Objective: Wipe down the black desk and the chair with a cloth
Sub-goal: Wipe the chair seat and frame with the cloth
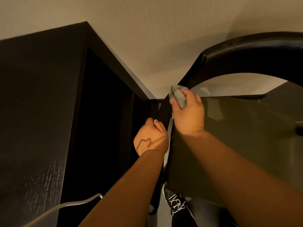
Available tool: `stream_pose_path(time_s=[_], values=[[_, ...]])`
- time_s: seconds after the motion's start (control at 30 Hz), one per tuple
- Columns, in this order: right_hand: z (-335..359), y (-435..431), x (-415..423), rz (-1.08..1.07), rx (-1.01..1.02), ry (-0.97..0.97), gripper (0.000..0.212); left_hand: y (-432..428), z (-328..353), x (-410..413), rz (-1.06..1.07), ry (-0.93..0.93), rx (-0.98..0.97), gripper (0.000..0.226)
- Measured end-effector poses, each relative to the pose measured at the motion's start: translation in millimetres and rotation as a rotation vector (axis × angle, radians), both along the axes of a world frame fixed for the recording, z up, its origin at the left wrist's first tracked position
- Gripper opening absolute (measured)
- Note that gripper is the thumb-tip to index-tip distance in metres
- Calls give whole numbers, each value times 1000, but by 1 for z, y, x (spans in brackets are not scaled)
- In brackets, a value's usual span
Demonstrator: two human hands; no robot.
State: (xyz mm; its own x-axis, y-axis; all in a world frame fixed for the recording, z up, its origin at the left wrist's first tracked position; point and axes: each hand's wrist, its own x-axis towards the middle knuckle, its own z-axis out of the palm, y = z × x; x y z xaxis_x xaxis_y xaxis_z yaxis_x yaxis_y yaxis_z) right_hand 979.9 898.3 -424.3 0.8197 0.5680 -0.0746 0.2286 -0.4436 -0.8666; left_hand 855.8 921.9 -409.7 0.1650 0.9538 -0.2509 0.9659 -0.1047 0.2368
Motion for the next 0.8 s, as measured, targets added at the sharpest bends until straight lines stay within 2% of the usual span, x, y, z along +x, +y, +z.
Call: stream_pose_path(time_s=[0.1, 0.2, 0.27, 0.33, 0.4, 0.57, 0.63, 0.73, 0.8], values=[[-1, -21, -31, 11, 18, 191, 27, 0, 0, 1, 1, 2, -7, 34], [0, -16, -21, 10, -1, 226, 28, 1, -2, 1, -7, 9, -3, 33], [2, 5, 1, -129, -6, 298, 30, 0, -1, 1, -11, 5, -16, 32], [7, 24, 19, -337, 47, 475, 33, 1, 0, 2, -9, 8, -13, 33], [11, 27, 13, -406, 90, 574, 37, 1, 1, 2, -4, 21, -26, 33], [26, -5, -30, -209, 82, 600, 21, 3, 2, 3, 12, 55, -53, 32], [35, -5, -23, -168, 166, 681, 30, 2, 2, 3, 15, 70, -56, 32], [46, 7, 2, -393, 350, 908, 29, 1, 1, 1, -23, 77, -38, 32], [48, 11, 10, -450, 424, 1023, 30, 2, -1, 0, -45, 48, -37, 33]])
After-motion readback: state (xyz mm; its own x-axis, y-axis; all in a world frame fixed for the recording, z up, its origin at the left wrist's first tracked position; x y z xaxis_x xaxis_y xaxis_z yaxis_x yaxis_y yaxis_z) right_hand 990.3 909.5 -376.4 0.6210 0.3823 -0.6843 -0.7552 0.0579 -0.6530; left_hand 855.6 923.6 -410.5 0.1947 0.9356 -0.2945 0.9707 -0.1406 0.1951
